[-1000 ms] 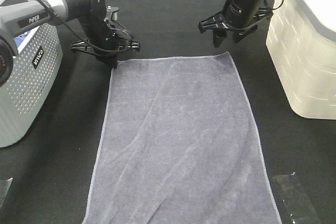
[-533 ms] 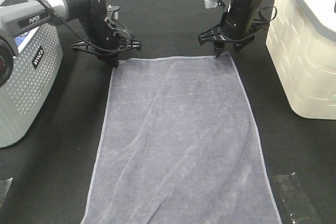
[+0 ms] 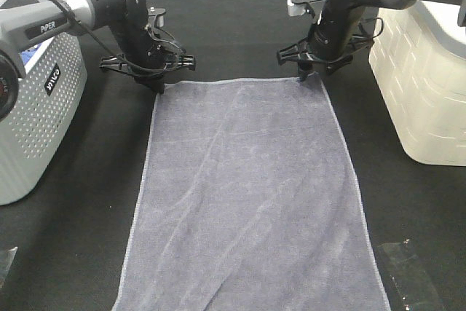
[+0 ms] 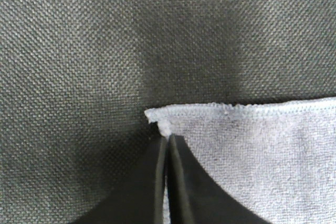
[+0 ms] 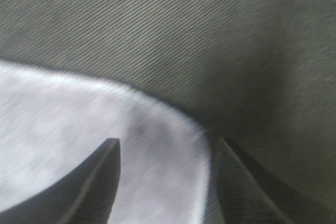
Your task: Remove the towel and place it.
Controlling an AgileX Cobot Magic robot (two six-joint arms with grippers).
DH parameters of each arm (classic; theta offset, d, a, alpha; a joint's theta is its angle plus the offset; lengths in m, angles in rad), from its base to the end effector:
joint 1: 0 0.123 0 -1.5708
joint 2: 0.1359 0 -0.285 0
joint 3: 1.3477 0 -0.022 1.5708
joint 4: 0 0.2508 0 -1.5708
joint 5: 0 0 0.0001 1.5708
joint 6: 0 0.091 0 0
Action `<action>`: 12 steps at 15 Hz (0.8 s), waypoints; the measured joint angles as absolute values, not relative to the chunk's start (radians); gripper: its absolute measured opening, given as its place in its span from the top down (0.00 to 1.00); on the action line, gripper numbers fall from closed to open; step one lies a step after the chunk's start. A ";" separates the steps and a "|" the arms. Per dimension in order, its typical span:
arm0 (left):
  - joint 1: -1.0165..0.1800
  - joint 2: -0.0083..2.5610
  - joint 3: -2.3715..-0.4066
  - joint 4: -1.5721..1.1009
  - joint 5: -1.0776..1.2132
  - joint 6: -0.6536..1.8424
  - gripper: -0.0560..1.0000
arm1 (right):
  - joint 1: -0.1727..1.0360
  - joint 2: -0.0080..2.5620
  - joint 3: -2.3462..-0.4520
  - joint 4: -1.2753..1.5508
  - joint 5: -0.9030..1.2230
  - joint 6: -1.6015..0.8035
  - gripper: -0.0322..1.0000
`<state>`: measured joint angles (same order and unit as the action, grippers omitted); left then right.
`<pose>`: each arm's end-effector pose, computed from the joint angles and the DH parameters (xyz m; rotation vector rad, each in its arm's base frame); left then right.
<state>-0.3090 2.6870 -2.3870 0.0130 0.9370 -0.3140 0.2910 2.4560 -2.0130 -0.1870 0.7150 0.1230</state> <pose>0.5314 -0.1686 0.0977 0.0006 2.7326 -0.1632 0.5106 0.1413 0.1262 -0.3633 2.5960 -0.0664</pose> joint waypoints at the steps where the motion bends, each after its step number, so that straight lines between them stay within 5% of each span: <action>1: -0.309 2.687 -2.387 0.013 0.937 -0.314 0.95 | 0.287 2.456 -2.013 -0.186 0.706 0.123 0.48; 12: -0.309 2.688 -2.387 0.013 0.936 -0.314 0.95 | 0.288 2.512 -2.018 -0.181 0.698 0.136 0.54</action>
